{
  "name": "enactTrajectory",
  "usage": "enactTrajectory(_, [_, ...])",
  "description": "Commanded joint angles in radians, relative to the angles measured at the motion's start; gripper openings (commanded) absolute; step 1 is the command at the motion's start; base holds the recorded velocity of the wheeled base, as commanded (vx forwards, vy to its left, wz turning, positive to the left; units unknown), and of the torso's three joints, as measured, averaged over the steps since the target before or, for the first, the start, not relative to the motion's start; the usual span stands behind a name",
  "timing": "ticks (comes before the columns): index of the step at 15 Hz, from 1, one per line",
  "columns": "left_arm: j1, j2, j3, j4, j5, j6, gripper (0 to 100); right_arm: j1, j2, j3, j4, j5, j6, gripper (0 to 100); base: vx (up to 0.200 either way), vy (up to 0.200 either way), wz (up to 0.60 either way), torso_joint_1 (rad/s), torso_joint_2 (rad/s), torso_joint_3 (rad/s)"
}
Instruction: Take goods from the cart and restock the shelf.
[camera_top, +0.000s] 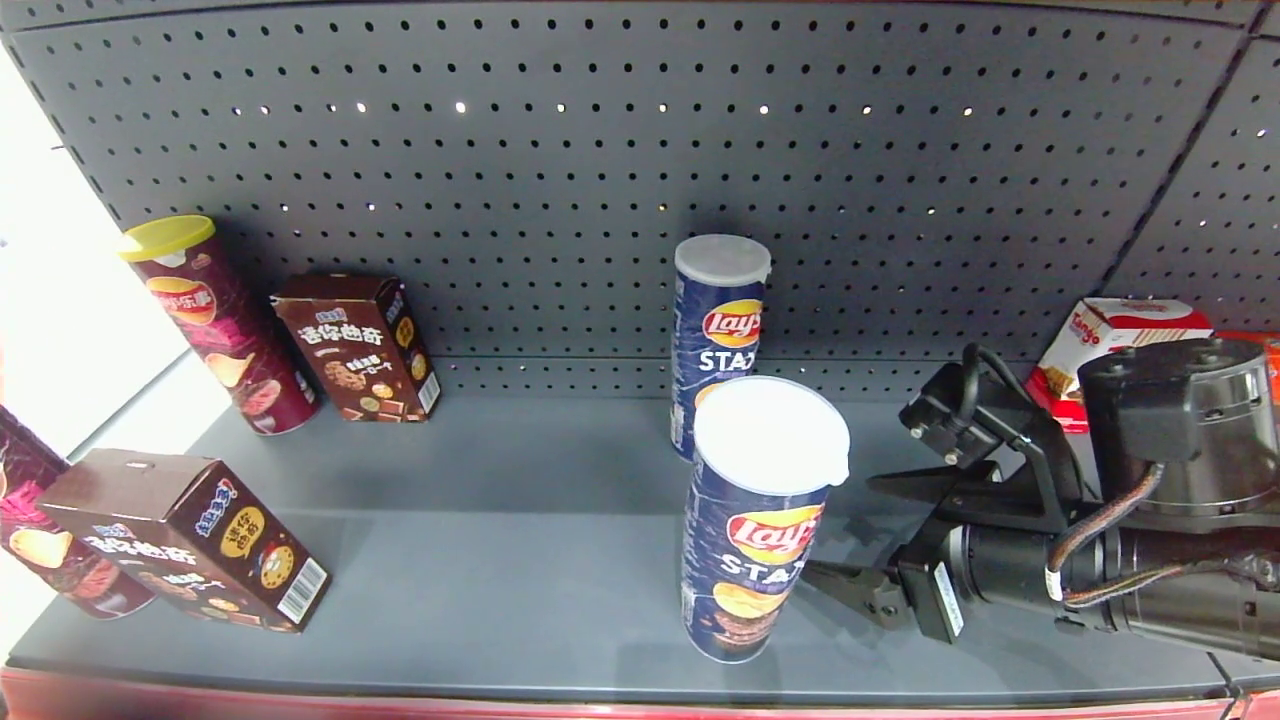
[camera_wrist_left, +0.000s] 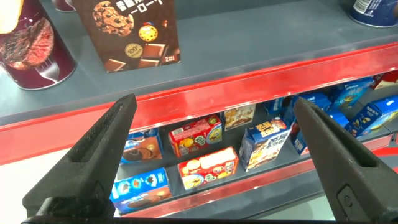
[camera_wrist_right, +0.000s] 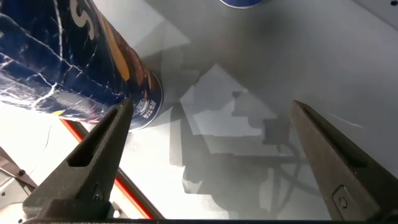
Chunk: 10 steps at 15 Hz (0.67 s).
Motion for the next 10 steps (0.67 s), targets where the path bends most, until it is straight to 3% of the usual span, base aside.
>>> enactTrajectory(1, [0.0, 0.003, 0.0, 0.0, 0.0, 0.0, 100, 0.003, 0.01, -0.004, -0.001, 0.002, 0.0, 100, 0.0, 0.0, 0.0, 0.0, 0.0, 0.0])
enactTrajectory(10, [0.0, 0.002, 0.0, 0.0, 0.002, 0.0, 100, 0.003, 0.02, -0.012, -0.03, 0.0, 0.001, 100, 0.0, 0.0, 0.0, 0.0, 0.0, 0.0])
